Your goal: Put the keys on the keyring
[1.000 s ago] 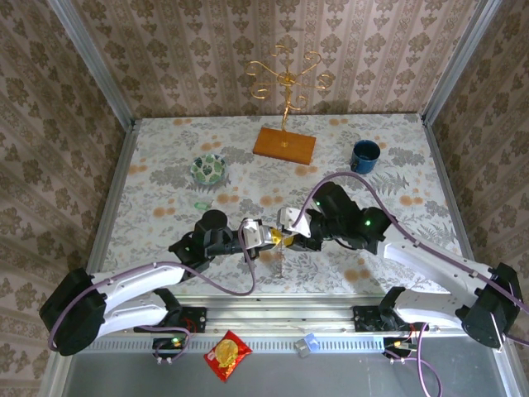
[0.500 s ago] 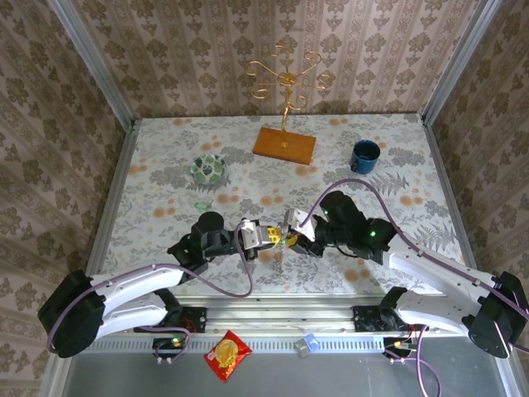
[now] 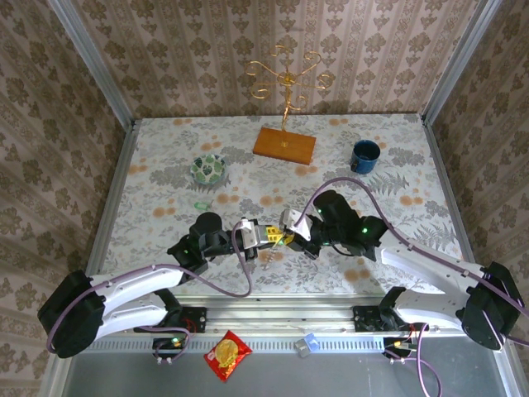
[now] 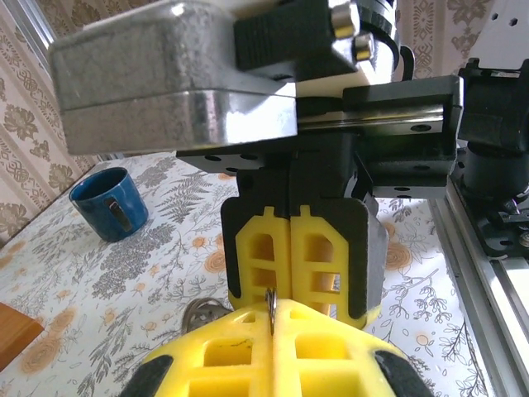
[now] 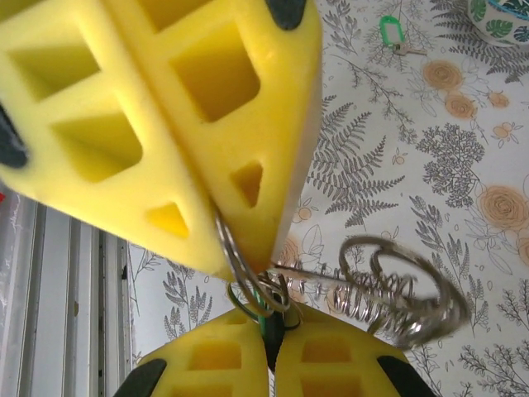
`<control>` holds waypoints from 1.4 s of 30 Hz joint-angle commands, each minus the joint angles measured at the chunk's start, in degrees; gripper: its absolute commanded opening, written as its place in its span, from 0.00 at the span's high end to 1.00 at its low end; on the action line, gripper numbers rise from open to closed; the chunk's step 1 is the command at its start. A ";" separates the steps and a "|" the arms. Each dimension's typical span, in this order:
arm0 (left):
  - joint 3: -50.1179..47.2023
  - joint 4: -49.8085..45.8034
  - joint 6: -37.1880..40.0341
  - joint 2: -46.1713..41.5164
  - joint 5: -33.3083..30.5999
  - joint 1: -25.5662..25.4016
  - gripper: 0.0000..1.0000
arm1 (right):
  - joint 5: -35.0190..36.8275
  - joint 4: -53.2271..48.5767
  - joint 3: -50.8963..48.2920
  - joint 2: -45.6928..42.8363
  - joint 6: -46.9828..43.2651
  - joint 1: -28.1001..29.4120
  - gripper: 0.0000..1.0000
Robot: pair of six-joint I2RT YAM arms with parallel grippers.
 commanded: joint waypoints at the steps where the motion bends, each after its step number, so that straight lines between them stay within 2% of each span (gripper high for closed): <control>1: -0.28 4.35 0.11 -1.14 -0.57 -0.40 1.00 | -0.27 -0.92 -0.16 -1.58 0.30 -0.44 0.93; 3: -0.48 4.01 -0.09 -1.08 -0.41 -0.37 1.00 | 0.04 0.09 -1.20 -3.98 0.83 -0.78 0.76; 4: -0.59 3.97 -0.27 -0.98 -0.26 -0.49 1.00 | 0.02 0.92 -1.94 -5.48 0.86 -1.01 0.72; 9: -1.07 6.00 -2.28 0.19 1.71 -0.50 1.00 | -0.90 5.28 -5.36 -11.00 0.68 -1.07 0.69; 17: -1.47 11.94 -6.66 3.51 5.76 -0.50 1.00 | -2.46 8.91 -5.69 -10.87 2.49 -1.09 0.72; 28: -1.38 13.29 -7.59 4.31 6.10 -0.38 1.00 | -3.78 10.27 -6.08 -9.48 2.88 -1.07 0.77; 32: -1.64 13.51 -7.69 4.30 7.57 -0.27 1.00 | -4.43 10.37 -6.78 -10.31 2.80 -1.10 0.84; 36: -1.76 14.86 -8.38 4.98 8.13 -0.16 1.00 | -4.92 10.29 -6.78 -9.88 2.43 -1.13 1.00; 42: -1.75 11.95 -7.55 4.08 6.90 0.18 0.99 | -4.18 6.07 -4.01 -9.54 -1.36 -1.06 1.00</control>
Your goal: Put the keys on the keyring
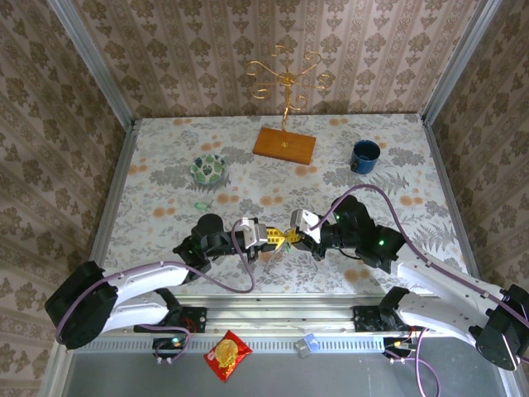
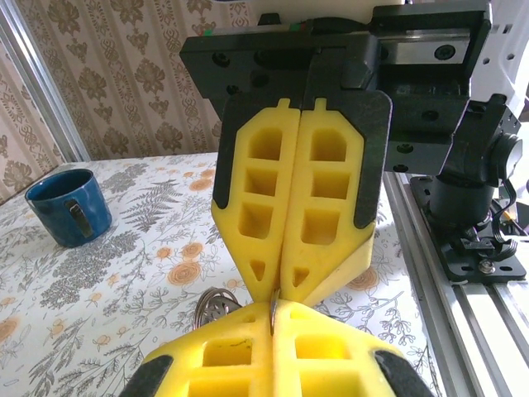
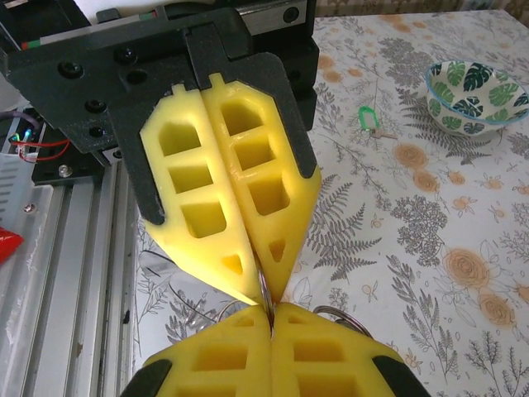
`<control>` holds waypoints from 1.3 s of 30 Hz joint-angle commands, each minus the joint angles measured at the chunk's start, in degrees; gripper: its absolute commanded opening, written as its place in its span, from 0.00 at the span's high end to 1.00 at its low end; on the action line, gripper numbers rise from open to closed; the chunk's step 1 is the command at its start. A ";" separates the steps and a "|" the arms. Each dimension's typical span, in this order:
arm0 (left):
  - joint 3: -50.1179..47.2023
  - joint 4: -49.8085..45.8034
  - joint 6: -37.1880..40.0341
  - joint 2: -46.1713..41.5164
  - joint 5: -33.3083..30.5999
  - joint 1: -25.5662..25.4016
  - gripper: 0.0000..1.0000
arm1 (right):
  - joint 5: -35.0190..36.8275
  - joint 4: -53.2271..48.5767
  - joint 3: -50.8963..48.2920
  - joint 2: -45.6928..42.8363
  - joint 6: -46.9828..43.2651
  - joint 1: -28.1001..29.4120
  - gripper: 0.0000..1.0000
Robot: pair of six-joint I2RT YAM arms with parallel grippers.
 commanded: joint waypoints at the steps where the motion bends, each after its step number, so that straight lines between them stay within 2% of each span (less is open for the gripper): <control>1: 0.41 0.92 0.66 -1.23 2.28 0.03 0.97 | -0.45 -3.87 3.00 0.52 -3.29 0.01 1.00; 3: 1.42 -3.87 2.41 -2.03 -0.25 -0.02 0.88 | -0.27 -7.09 4.85 1.34 -5.36 0.07 1.00; 4: 2.08 -6.38 3.38 -2.38 -0.75 -0.02 0.87 | -0.20 -9.04 6.04 1.99 -6.48 0.00 1.00; 13: 8.08 -22.14 10.16 -2.13 -1.94 -0.11 0.86 | 2.38 -21.80 15.50 8.43 -13.61 3.14 1.00; 15: 9.32 -24.39 11.05 -1.78 -1.94 -0.03 0.87 | 3.16 -25.11 17.82 10.11 -15.20 4.35 1.00; 19: 11.08 -28.41 12.73 -1.64 -1.56 -0.09 0.98 | 2.54 -24.10 18.75 9.88 -14.50 4.72 1.00; 22: 10.54 -27.75 12.55 -2.35 -1.35 -0.07 1.00 | 2.80 -16.55 14.84 6.67 -10.24 3.07 1.00; 25: 8.76 -24.18 11.21 -3.36 -1.58 -0.01 1.00 | 1.81 -11.45 10.52 4.15 -4.65 0.77 0.79; 27: 7.40 -20.78 9.99 -3.92 -1.68 0.22 1.00 | 1.53 -9.47 8.06 3.19 -2.07 0.42 0.74; 33: 4.20 -12.80 6.38 -4.91 -2.85 0.42 1.00 | 0.80 -5.08 3.14 2.22 3.80 0.50 0.67; 39: 3.00 -10.31 5.11 -5.53 -3.12 0.55 1.00 | 1.34 -4.20 2.16 3.83 3.57 0.50 0.65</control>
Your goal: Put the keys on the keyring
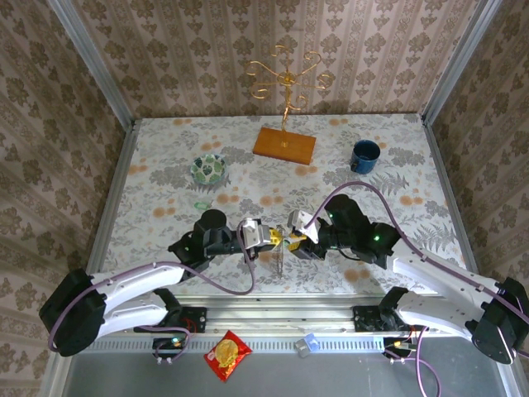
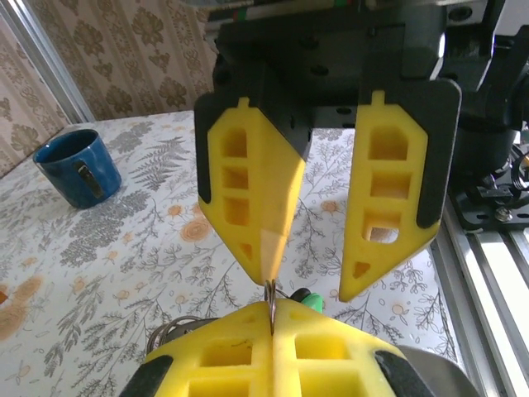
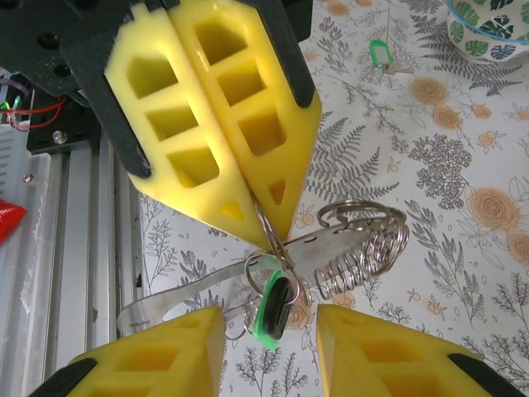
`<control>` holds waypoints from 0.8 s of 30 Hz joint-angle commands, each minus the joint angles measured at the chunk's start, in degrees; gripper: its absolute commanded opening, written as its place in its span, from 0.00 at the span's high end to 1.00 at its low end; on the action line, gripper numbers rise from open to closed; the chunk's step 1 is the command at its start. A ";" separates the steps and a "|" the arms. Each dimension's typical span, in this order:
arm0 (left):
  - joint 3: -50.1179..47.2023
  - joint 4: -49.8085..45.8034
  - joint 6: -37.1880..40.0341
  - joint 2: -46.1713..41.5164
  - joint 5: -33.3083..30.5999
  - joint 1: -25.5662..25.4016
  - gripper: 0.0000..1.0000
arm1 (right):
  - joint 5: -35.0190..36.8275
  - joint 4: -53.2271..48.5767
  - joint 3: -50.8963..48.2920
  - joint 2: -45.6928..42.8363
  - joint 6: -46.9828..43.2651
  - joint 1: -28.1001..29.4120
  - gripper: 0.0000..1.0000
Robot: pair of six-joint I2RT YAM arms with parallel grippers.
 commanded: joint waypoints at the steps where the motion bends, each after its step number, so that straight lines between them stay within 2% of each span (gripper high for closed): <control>1: -0.73 5.49 -2.15 -1.68 -0.17 0.28 1.00 | -1.29 2.85 -0.24 1.05 1.27 0.01 0.65; 4: -1.18 6.58 -2.67 -1.99 -0.41 0.27 1.00 | -1.62 3.03 0.09 2.11 0.72 0.01 0.69; 10: -2.03 8.27 -3.46 -2.91 -0.60 0.34 1.00 | -1.23 2.17 1.15 2.60 -0.30 0.01 0.92; 16: -2.88 15.04 -4.91 -0.57 0.55 0.56 1.00 | -2.29 3.49 2.03 6.83 -1.47 0.04 0.98; 20: -2.98 16.63 -4.31 -0.26 -0.59 0.72 1.00 | -2.28 1.73 2.96 8.71 -2.07 0.08 0.98; 22: -3.10 15.79 -3.53 -0.54 -1.03 0.65 1.00 | -1.73 2.01 2.41 7.39 -2.16 0.10 0.90; 24: -3.29 15.23 -3.26 -0.72 -1.04 0.65 1.00 | -0.82 3.10 1.30 5.16 -1.82 -0.03 0.79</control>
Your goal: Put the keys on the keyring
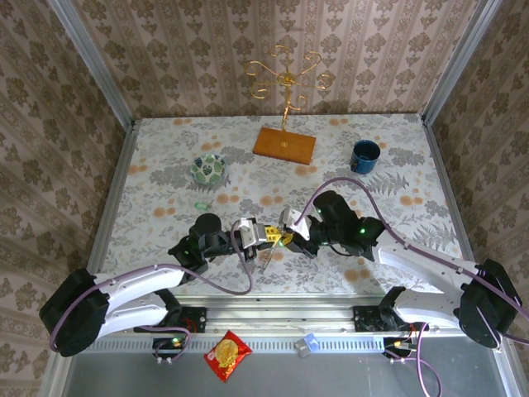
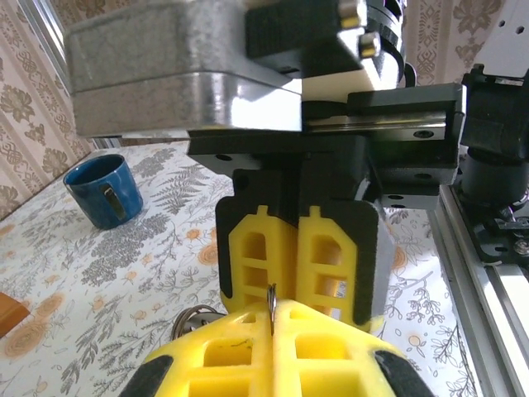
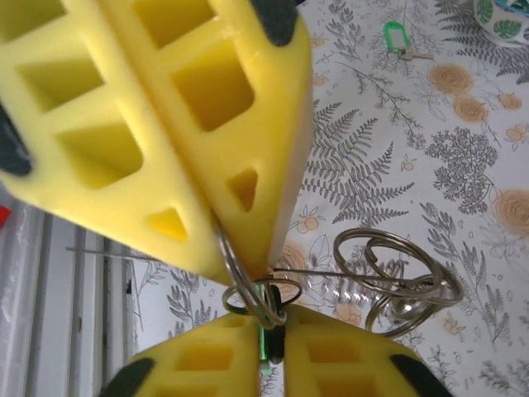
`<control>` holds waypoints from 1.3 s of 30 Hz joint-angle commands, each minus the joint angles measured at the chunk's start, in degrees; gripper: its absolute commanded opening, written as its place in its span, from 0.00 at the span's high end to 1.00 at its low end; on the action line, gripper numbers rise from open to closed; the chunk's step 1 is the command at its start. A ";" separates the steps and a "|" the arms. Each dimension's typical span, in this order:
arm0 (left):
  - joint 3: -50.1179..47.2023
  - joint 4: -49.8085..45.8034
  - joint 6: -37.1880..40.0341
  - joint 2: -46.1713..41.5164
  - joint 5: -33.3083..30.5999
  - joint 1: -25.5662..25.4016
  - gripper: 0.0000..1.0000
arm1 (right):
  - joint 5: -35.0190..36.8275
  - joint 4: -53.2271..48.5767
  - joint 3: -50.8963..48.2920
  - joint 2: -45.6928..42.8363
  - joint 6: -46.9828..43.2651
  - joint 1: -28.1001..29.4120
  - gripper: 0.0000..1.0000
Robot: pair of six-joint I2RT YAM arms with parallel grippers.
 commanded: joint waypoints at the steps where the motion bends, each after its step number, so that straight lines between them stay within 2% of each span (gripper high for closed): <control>1: -0.12 5.36 0.03 -1.02 -0.22 0.26 1.00 | 1.02 0.52 -0.89 -3.83 -0.17 -0.07 0.74; 4: -0.04 4.85 -0.42 -1.05 0.36 0.38 1.00 | 2.40 2.06 -2.54 -7.91 0.48 -0.47 0.66; 7: 0.15 5.13 -1.31 -0.70 1.67 0.46 1.00 | 2.49 3.44 -3.62 -11.12 1.35 -0.60 0.61; 12: 0.32 6.72 -3.09 0.61 3.86 0.51 1.00 | -0.29 4.17 -3.66 -12.66 1.63 -0.68 0.61; 18: 0.06 8.69 -4.32 1.26 4.96 0.55 1.00 | 1.11 4.67 -3.57 -11.98 1.44 -0.83 0.65; 24: 0.14 8.63 -4.46 1.35 5.24 0.51 1.00 | -0.78 6.67 -2.99 -9.98 2.68 -0.79 0.68; 29: 0.22 7.33 -4.01 0.49 1.99 0.60 1.00 | 1.79 6.63 -4.68 -10.41 2.29 -0.81 0.60; 32: 0.36 6.68 -3.87 0.21 2.23 0.74 1.00 | 4.01 7.41 -7.01 -11.99 1.99 -0.84 0.53; 39: 0.85 6.76 -4.58 0.29 4.92 0.77 1.00 | 2.48 8.55 -7.23 -9.41 1.42 -0.79 0.52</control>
